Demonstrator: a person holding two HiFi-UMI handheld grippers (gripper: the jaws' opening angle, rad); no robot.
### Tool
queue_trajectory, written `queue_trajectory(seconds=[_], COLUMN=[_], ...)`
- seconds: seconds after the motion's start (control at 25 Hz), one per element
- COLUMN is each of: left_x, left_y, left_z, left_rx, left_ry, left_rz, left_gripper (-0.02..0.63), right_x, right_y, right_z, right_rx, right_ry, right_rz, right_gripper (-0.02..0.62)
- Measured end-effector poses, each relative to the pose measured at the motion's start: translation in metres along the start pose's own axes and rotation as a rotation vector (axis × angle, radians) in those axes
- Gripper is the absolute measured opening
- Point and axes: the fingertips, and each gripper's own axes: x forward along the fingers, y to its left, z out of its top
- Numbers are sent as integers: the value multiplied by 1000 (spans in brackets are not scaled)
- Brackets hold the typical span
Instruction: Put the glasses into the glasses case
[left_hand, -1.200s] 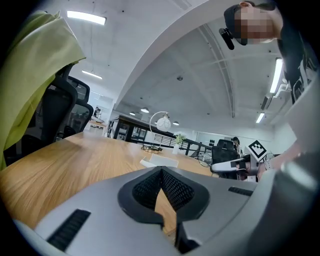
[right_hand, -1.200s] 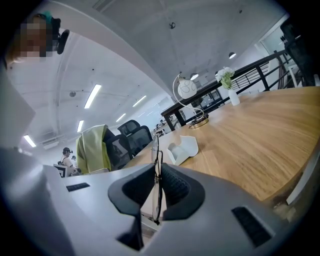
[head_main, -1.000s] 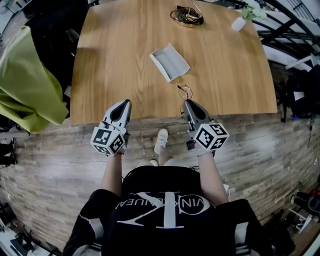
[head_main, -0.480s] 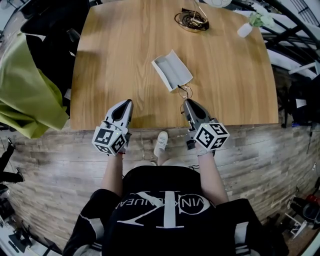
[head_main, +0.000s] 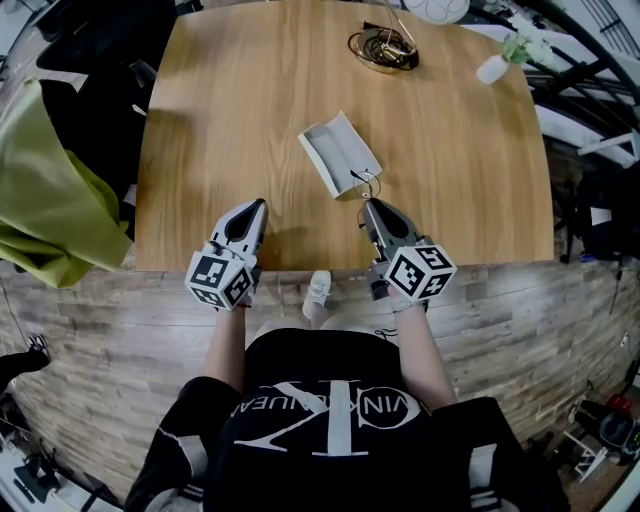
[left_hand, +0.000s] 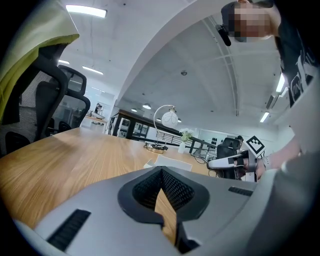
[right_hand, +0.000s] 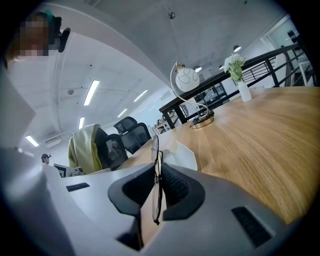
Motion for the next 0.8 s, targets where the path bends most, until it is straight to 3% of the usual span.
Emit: queue_trajectory(seconds=[0.4, 0.8], left_x=[24, 22], left_y=[-8, -10], left_z=[9, 4], left_rx=[14, 5], left_ry=[-11, 1], left_rz=[-15, -6], left_gripper=[15, 15], right_x=[8, 8], right_y=[-10, -14], right_z=[16, 8], right_rx=[-18, -4], right_ry=[2, 20], right_rz=[26, 32], right_gripper=[51, 51])
